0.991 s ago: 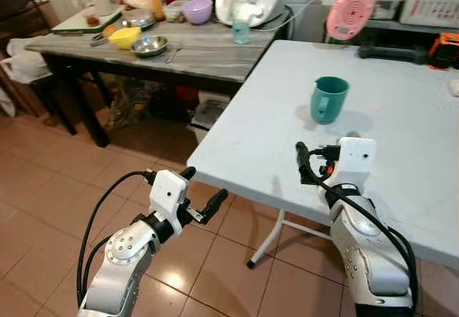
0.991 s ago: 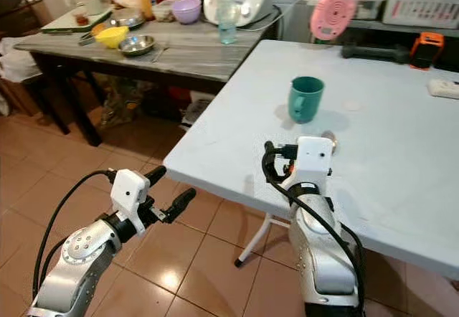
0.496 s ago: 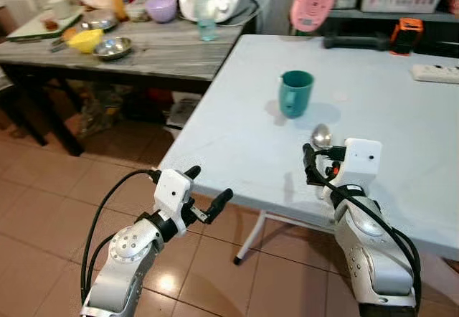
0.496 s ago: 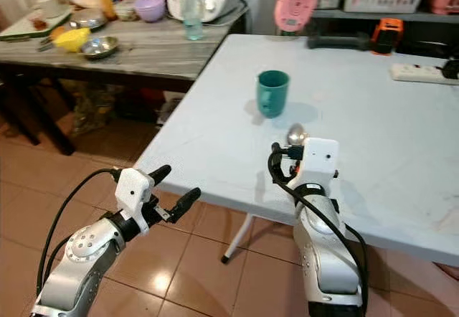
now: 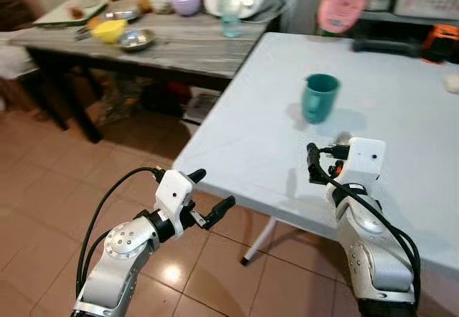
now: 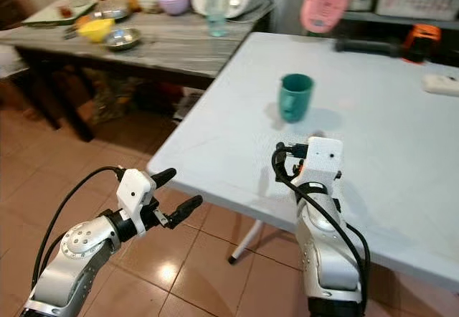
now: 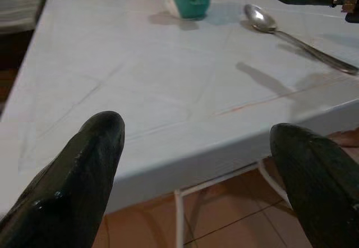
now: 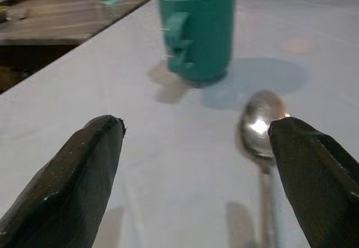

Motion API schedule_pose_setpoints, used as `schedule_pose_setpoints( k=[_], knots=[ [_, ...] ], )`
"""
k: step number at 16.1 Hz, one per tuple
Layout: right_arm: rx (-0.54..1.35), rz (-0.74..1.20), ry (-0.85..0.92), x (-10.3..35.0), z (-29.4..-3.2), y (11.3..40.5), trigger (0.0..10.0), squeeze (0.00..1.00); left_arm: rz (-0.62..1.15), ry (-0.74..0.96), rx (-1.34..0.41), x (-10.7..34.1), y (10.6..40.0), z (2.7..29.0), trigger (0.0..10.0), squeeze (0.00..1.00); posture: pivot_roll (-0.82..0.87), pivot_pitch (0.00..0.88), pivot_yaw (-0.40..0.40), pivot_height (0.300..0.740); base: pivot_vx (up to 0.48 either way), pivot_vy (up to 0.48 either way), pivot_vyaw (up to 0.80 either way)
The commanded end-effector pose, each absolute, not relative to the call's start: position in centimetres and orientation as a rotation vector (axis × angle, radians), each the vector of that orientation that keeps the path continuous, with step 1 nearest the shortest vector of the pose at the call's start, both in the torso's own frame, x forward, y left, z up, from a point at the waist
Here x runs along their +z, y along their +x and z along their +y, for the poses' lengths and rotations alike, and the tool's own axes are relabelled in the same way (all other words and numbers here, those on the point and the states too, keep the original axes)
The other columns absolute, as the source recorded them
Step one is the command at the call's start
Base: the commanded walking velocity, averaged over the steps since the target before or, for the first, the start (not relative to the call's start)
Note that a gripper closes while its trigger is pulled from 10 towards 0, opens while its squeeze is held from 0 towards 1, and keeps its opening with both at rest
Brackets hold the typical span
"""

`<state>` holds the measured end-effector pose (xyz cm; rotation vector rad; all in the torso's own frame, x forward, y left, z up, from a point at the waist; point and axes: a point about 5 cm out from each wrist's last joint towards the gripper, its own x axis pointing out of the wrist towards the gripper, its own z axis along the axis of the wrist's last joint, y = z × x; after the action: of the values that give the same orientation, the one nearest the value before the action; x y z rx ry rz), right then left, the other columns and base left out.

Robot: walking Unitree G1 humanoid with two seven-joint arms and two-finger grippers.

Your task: Setting the table

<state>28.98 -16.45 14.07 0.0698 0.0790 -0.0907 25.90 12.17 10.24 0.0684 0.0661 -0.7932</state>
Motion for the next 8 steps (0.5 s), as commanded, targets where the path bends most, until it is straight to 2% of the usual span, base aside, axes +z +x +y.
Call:
schedule_pose_setpoints(
  k=[1, 8],
  knots=[
    [-0.090, 0.085, 0.069, 14.08, -16.34, 29.09, 10.0, 0.00, 0.086, 0.071, -0.794, 9.96, 25.86, 12.50, 10.0, 0.00, -0.10, 0.024, 0.097, 0.740, 0.000, 0.000, 0.00],
    [-0.090, 0.085, 0.069, 14.08, -16.34, 29.09, 10.0, 0.00, 0.086, 0.071, -0.794, 9.96, 25.86, 12.50, 10.0, 0.00, -0.10, 0.024, 0.097, 0.740, 0.000, 0.000, 0.00]
  ],
)
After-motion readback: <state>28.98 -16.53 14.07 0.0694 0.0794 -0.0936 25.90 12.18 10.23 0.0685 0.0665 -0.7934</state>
